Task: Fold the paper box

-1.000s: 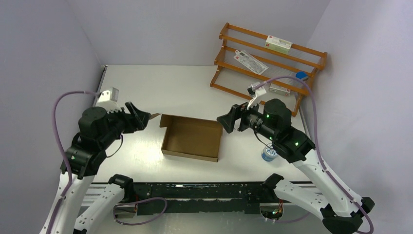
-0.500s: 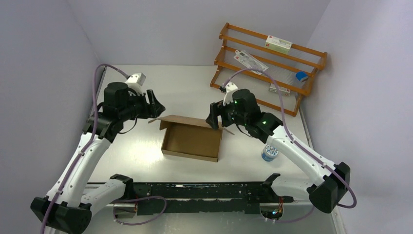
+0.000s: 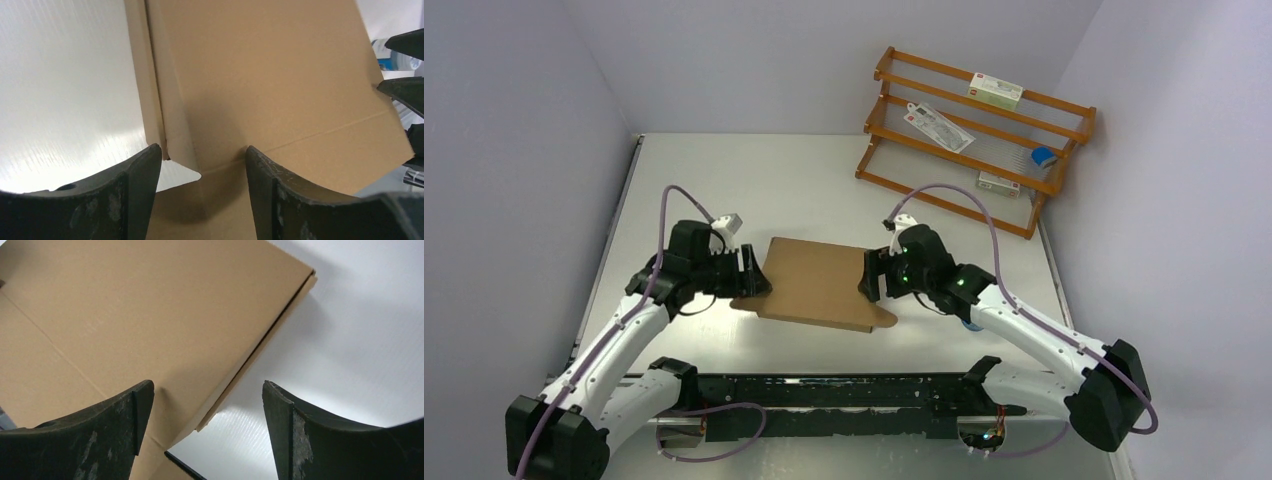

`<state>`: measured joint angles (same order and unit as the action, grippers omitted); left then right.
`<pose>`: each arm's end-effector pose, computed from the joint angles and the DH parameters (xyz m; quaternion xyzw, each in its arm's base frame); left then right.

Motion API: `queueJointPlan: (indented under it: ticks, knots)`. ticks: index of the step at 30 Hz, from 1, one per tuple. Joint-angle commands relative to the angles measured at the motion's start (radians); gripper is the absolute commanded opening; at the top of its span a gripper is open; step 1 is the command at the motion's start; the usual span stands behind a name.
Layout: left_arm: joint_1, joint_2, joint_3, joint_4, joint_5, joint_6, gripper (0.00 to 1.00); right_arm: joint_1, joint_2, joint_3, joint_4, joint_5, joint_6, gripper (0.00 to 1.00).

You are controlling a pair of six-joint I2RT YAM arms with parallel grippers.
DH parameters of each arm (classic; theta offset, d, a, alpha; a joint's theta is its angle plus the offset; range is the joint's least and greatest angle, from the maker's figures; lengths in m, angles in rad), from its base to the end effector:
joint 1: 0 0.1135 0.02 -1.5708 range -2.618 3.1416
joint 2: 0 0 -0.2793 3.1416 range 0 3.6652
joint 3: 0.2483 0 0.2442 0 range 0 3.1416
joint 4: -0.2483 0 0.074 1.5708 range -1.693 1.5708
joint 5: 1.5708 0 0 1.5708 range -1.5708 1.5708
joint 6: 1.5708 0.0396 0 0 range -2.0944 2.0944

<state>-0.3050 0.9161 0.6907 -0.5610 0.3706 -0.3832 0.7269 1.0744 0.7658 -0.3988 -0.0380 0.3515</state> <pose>0.1601 -0.0655 0.2621 0.0349 0.9103 -0.2870 0.2962 0.1612 0.1454 0.2706 -0.1773 0.8907 0.2296 0.3501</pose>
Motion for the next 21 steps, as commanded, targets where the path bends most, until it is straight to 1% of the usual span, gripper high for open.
queueJointPlan:
  ticks: [1,4,6,11,16,19,21]
  knots:
    - [-0.009,-0.022,-0.076,0.077,0.025,-0.083,0.68,0.005,0.004,-0.080,0.123,0.014,0.113,0.84]
    - [-0.009,-0.027,-0.099,0.124,-0.015,-0.117,0.69,0.004,0.052,-0.126,0.197,-0.019,0.142,0.84]
    - [-0.009,-0.029,-0.133,0.160,-0.032,-0.140,0.69,0.005,0.083,-0.147,0.243,-0.015,0.150,0.84]
    - [-0.013,0.026,-0.229,0.296,-0.021,-0.196,0.66,0.002,0.135,-0.196,0.350,-0.001,0.140,0.80]
    - [-0.018,0.118,-0.294,0.443,-0.038,-0.212,0.61,-0.017,0.221,-0.176,0.435,0.014,0.090,0.75]
    - [-0.023,0.194,-0.309,0.542,-0.038,-0.221,0.53,-0.061,0.281,-0.146,0.475,0.012,0.046,0.72]
    - [-0.026,0.251,-0.309,0.601,-0.038,-0.224,0.50,-0.106,0.320,-0.126,0.508,-0.020,0.021,0.70]
